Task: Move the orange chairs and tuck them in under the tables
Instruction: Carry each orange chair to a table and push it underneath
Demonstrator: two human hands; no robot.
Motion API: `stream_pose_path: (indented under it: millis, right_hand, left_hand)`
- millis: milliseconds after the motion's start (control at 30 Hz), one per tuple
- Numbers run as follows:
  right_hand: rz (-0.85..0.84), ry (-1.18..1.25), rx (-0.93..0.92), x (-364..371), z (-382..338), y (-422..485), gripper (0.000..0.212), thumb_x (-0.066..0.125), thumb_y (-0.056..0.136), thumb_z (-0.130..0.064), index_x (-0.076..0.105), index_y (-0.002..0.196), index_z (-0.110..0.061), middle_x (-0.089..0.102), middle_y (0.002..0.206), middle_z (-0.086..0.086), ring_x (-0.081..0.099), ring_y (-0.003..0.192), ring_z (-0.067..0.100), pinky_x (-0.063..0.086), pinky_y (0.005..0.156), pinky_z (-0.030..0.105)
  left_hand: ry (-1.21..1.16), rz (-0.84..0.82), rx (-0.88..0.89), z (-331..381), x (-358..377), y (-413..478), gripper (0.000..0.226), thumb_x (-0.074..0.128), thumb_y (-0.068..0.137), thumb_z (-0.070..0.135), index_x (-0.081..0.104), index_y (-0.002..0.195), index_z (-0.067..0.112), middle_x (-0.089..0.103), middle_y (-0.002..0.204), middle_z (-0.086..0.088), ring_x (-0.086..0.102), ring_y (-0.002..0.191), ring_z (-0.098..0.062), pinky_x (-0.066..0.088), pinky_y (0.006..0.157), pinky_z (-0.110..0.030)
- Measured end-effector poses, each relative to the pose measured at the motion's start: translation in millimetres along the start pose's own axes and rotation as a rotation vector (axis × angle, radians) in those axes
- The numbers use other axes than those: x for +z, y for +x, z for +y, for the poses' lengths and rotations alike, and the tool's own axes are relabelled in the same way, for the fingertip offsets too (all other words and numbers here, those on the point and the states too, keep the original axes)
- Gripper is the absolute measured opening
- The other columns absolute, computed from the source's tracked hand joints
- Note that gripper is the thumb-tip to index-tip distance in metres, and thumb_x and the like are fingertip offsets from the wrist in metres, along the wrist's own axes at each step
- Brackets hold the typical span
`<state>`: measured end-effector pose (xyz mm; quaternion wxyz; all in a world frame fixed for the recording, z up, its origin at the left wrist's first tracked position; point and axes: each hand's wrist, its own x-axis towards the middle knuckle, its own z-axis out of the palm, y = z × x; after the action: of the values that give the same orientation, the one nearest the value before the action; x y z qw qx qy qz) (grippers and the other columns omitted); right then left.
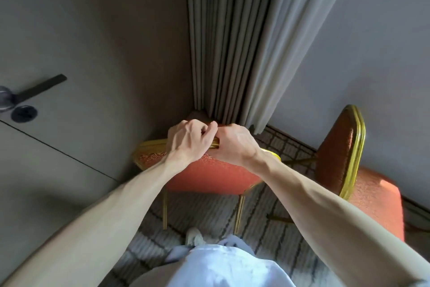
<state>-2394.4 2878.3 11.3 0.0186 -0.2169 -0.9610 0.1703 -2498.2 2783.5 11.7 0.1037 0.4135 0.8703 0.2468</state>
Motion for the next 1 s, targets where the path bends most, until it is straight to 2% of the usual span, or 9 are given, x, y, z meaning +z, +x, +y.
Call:
stream_pose_path:
  millis: [67,133,200,267,367,567,733,900,1000]
  right_hand:
    - [0.028,0.015,0.047,-4,-7,-14,0.020,0.061,0.083,-0.037,0.065,0.086,-0.017,0.056,0.062,-0.007,0.057,0.060,0.022,0.048,0.057,0.030]
    - [0.038,0.045,0.092,-6,-14,-26,0.019,0.063,0.082,-0.035,0.067,0.086,-0.016,0.054,0.060,-0.007,0.055,0.058,0.021,0.044,0.055,0.028]
    - [0.012,0.050,0.126,-4,-23,-45,0.017,0.064,0.081,-0.033,0.065,0.083,-0.016,0.053,0.059,-0.007,0.052,0.055,0.018,0.041,0.053,0.027]
    - [-0.009,0.062,0.160,-3,-31,-66,0.017,0.065,0.080,-0.034,0.059,0.077,-0.018,0.052,0.058,-0.007,0.052,0.054,0.017,0.044,0.052,0.029]
    - [0.002,0.080,0.227,-6,-45,-100,0.019,0.065,0.080,-0.034,0.053,0.073,-0.021,0.052,0.057,-0.006,0.053,0.052,0.016,0.050,0.053,0.031]
    - [0.073,0.135,0.383,-15,-65,-163,0.016,0.065,0.081,-0.034,0.062,0.084,-0.019,0.056,0.063,-0.005,0.054,0.054,0.017,0.049,0.053,0.030]
    - [0.116,0.248,0.554,-23,-59,-208,0.017,0.068,0.079,-0.032,0.053,0.075,-0.024,0.057,0.065,-0.006,0.055,0.056,0.017,0.039,0.048,0.026]
    - [0.155,0.232,0.755,-35,-42,-268,0.018,0.069,0.082,-0.031,0.055,0.080,-0.019,0.055,0.065,-0.007,0.051,0.051,0.010,0.036,0.043,0.022]
    - [0.224,0.240,0.916,-31,-39,-309,0.024,0.070,0.081,-0.031,0.064,0.094,-0.011,0.060,0.071,-0.005,0.057,0.058,0.014,0.048,0.048,0.029]
  left_hand:
    - [0.003,-0.019,0.071,2,-2,-9,0.060,0.036,0.098,0.051,0.042,0.047,0.020,0.055,0.054,0.006,0.062,0.064,-0.025,0.041,0.063,-0.030]
    - [0.027,-0.029,0.111,2,-3,-17,0.059,0.031,0.100,0.051,0.051,0.055,0.018,0.071,0.074,-0.008,0.067,0.076,-0.031,0.047,0.070,-0.035]
    - [0.054,-0.046,0.178,2,-5,-32,0.061,0.028,0.102,0.049,0.062,0.067,0.013,0.073,0.086,-0.015,0.067,0.084,-0.034,0.049,0.075,-0.039]
    - [0.054,-0.068,0.259,3,-7,-49,0.062,0.028,0.103,0.047,0.067,0.073,0.009,0.072,0.085,-0.017,0.067,0.082,-0.035,0.052,0.075,-0.040]
    - [0.053,-0.098,0.367,12,-12,-73,0.059,0.030,0.104,0.043,0.058,0.063,0.011,0.070,0.076,-0.017,0.066,0.076,-0.036,0.050,0.071,-0.040]
    - [0.059,-0.156,0.560,37,-16,-106,0.052,0.034,0.103,0.039,0.047,0.059,0.015,0.069,0.076,-0.020,0.064,0.082,-0.040,0.044,0.071,-0.040]
    - [0.070,-0.244,0.716,72,3,-118,0.057,0.034,0.104,0.040,0.064,0.069,0.006,0.070,0.085,-0.022,0.063,0.093,-0.040,0.044,0.075,-0.040]
    - [0.019,-0.478,0.901,129,37,-134,0.059,0.029,0.102,0.043,0.047,0.054,0.014,0.061,0.061,-0.005,0.061,0.071,-0.030,0.038,0.068,-0.035]
    - [-0.021,-0.633,1.016,165,57,-153,0.058,0.029,0.099,0.046,0.048,0.053,0.016,0.055,0.053,0.002,0.056,0.056,-0.016,0.044,0.064,-0.035]
